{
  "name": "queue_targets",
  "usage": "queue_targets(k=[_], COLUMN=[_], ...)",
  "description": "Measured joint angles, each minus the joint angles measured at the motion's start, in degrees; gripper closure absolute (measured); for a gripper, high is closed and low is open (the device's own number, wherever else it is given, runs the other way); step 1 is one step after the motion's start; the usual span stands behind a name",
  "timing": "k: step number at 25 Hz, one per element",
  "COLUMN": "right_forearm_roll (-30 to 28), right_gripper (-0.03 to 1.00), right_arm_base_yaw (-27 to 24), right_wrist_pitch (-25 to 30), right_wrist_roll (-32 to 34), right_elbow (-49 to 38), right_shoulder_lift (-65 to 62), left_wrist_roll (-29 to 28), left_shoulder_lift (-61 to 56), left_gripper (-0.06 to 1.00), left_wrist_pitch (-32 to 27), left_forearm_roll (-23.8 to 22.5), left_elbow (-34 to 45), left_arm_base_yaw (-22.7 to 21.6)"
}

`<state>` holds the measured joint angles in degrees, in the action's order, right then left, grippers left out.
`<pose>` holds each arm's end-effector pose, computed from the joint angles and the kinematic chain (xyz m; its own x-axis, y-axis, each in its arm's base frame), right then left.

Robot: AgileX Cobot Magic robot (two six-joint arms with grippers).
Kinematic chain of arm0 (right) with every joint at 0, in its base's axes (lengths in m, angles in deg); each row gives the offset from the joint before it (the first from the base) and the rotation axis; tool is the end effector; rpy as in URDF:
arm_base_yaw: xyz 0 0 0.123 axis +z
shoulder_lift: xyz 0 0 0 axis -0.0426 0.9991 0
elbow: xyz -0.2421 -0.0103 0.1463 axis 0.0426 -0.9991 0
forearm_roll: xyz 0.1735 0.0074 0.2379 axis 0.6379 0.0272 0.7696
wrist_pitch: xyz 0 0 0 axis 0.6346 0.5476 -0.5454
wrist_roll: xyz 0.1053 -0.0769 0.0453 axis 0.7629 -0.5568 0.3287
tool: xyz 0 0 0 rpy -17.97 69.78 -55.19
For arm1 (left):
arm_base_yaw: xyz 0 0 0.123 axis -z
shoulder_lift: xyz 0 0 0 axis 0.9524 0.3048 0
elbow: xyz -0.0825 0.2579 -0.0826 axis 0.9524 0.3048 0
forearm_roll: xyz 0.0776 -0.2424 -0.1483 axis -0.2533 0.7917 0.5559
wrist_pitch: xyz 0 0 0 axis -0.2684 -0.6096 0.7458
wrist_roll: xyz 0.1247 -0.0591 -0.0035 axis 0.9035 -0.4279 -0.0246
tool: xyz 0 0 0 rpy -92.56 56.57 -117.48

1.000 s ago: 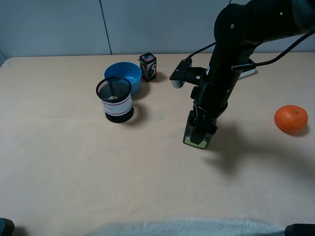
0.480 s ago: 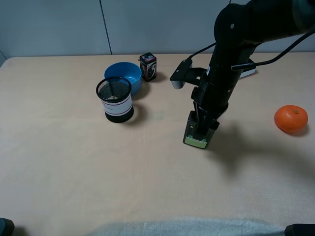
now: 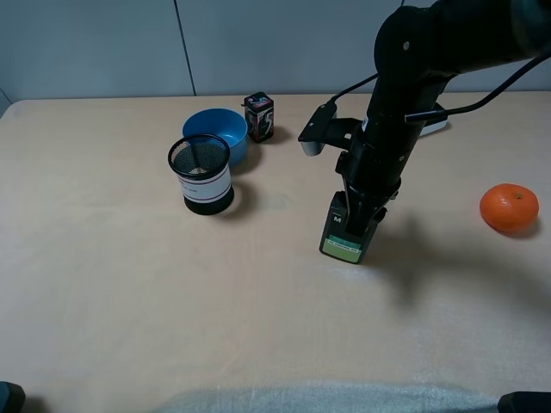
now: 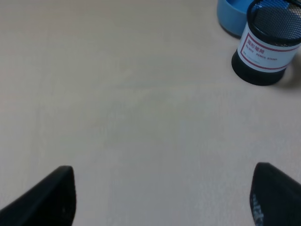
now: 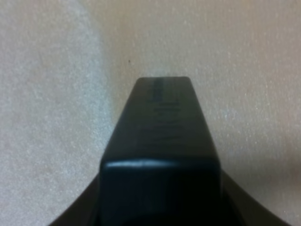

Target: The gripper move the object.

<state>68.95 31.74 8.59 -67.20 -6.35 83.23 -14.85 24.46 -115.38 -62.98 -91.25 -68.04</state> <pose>0.2815 0.2147 0.0723 -0.4068 -0.9115 -0.0605 -0.9088 0.3971 0.1285 0.0775 -0.0073 0.2707 -0.4673 0.0274 -0.8837 0.0813 0.9966 -0.0121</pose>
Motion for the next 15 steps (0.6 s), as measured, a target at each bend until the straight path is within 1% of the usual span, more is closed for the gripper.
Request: queue_targets(k=[11,15], right_forearm_roll=[0.16,0.13], right_gripper=[0.67,0.67], right_arm_base_yaw=[-0.31,-1.69], right_wrist_pitch=[0.06,2.13], right_wrist_roll=[0.00,0.19], right_elbow=[0.13,2.41], right_shoulder_lift=[0.00,0.60], left_wrist_roll=[0.00,0.00], left_shoulder_lift=[0.00,0.00], left_gripper=[0.19,0.19], left_wrist_pitch=[0.00,0.00], left_forearm_roll=[0.00,0.00], left_elbow=[0.00,0.00], left_arm_base_yaw=[0.00,0.00])
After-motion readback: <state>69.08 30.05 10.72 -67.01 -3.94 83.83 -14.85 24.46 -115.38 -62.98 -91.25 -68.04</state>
